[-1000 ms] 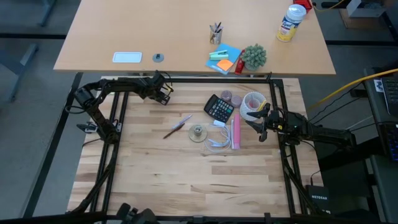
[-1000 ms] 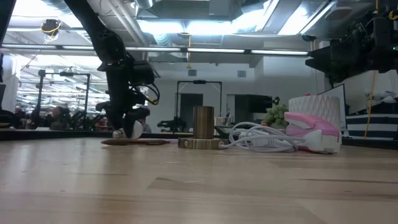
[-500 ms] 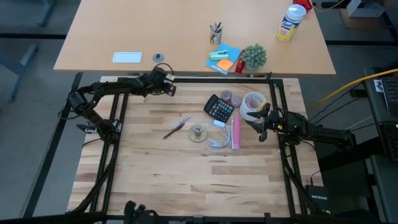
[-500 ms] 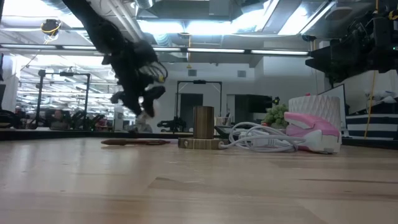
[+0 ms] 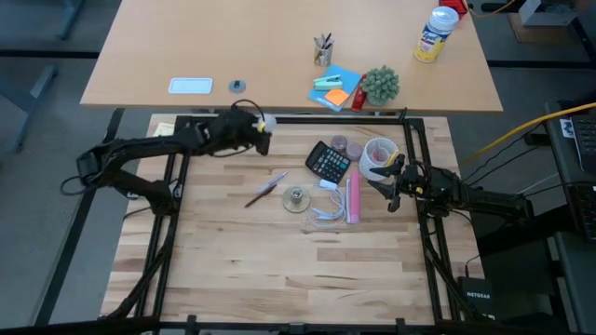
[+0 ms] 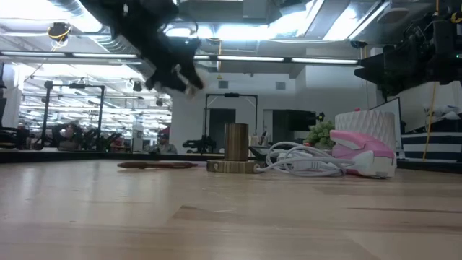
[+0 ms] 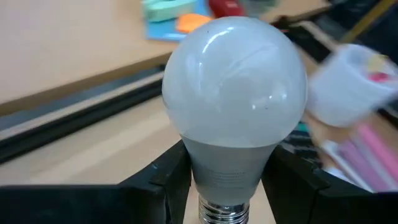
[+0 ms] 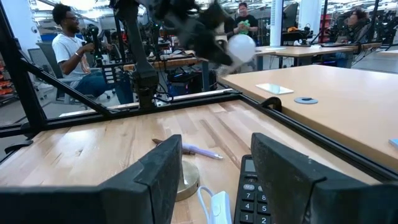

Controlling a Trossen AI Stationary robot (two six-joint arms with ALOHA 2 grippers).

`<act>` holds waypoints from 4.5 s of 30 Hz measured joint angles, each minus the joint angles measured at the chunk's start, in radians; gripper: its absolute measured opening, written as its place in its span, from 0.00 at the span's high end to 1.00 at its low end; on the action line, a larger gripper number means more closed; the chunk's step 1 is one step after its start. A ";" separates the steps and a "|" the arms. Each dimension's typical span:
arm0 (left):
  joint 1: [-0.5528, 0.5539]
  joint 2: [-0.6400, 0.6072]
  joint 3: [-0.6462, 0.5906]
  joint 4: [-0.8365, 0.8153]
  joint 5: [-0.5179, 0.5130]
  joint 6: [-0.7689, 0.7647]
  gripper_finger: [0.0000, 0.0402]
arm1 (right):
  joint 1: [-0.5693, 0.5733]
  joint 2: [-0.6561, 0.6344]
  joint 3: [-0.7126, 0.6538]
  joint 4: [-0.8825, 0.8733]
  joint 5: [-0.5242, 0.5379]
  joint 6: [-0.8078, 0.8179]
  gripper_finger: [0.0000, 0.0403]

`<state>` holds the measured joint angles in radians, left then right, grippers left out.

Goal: Screw lightbulb
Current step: Insert the lightbulb into the gold lamp

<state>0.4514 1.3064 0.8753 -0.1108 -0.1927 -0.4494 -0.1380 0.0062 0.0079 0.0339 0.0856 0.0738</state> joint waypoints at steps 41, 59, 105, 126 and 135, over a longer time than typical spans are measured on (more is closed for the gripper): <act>-0.855 0.410 0.001 0.432 -1.048 -0.446 0.60 | 0.000 0.000 0.000 0.017 0.010 0.042 0.51; -0.708 0.624 0.007 0.974 -0.950 -0.035 0.60 | 0.000 0.046 0.000 0.171 0.027 0.111 0.51; -0.621 0.744 -0.260 1.632 -0.540 0.181 0.60 | -0.054 1.265 0.483 0.582 -0.211 0.050 0.51; -0.438 0.727 -0.325 1.622 -0.093 0.271 0.60 | -0.109 1.480 0.550 0.854 -0.316 0.082 0.51; -0.471 0.728 -0.326 1.569 -0.090 0.325 0.60 | -0.083 1.566 0.650 0.796 -0.334 0.077 0.51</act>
<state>-0.0192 2.0346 0.5495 1.4585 -0.2824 -0.1243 -0.2211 1.5718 0.6581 0.8301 -0.2485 0.1509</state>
